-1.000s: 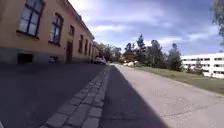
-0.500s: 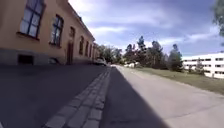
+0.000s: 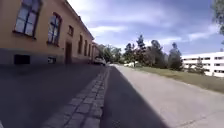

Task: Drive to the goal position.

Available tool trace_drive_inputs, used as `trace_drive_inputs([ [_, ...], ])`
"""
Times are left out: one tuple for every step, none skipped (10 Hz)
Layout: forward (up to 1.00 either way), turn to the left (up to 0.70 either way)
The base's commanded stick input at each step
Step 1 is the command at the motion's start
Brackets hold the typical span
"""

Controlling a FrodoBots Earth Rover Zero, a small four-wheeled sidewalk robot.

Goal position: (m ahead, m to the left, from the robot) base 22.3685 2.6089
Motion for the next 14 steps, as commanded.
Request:
trace_drive_inputs([
  [0.7, 0.07],
  [0.7, -0.13],
  [0.7, -0.28],
  [0.7, -0.28],
  [0.7, -0.28],
  [0.7, -0.28],
  [0.7, -0.28],
  [0.7, -0.28],
  [0.7, -0.28],
  [0.7, -0.28],
  [0.7, -0.28],
  [0.7, -0.28],
  [0.7, -0.28],
  [0.7, -0.28],
])
